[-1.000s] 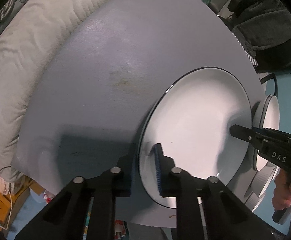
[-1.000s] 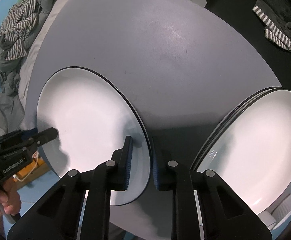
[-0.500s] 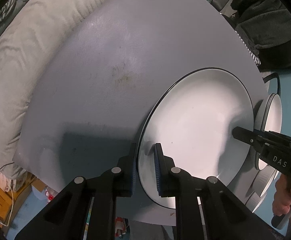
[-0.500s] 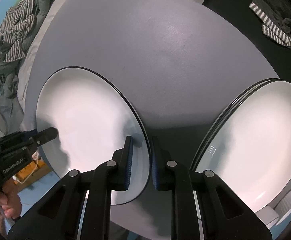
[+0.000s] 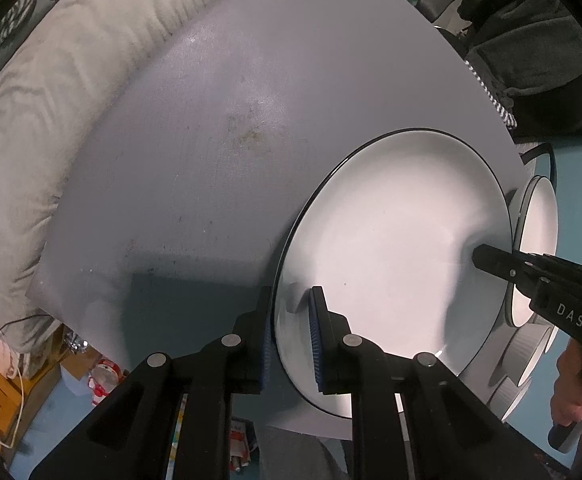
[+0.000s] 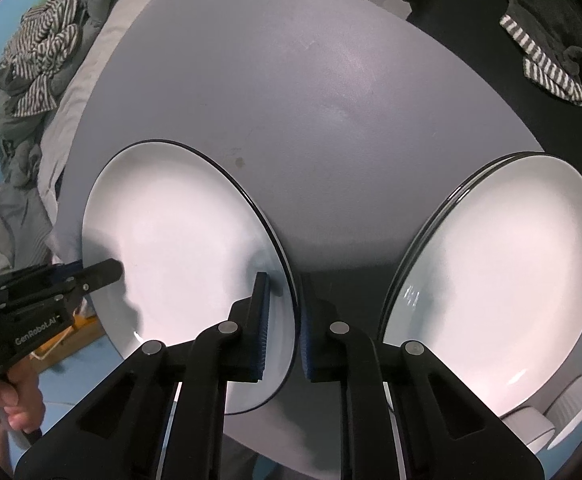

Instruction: Organize plates and bowls

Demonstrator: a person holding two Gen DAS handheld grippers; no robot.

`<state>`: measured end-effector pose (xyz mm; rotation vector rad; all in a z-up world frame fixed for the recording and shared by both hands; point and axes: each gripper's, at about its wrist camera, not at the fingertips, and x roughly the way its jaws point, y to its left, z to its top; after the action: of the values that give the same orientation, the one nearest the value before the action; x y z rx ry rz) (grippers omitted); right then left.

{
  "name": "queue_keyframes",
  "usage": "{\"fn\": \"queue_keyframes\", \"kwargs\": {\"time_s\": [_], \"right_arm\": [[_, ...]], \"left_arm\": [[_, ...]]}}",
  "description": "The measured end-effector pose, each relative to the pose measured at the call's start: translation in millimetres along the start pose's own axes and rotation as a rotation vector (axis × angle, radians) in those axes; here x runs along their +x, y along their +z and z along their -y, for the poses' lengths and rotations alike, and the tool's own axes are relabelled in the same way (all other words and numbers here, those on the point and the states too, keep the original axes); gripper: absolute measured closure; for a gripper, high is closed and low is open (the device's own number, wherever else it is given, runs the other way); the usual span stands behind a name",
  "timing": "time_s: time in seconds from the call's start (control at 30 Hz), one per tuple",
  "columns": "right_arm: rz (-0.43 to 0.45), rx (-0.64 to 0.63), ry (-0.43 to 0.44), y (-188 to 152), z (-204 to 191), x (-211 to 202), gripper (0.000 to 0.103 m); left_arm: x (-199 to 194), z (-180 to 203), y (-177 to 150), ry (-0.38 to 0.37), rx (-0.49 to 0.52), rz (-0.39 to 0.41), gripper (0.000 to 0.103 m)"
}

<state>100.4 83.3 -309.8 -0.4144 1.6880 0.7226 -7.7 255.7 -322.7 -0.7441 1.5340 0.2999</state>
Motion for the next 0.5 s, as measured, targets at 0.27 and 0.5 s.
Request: {"fn": "queue_keyframes", "kwargs": {"time_s": [0.27,0.5], "right_arm": [[0.027,0.003,0.006,-6,4,-13,0.090],[0.048,0.014,0.009,-12,12,-30,0.090]], "left_arm": [[-10,14,-5,-0.004,0.025,0.023,0.087],[-21,28,-4,-0.020,0.054,0.042,0.087]]}}
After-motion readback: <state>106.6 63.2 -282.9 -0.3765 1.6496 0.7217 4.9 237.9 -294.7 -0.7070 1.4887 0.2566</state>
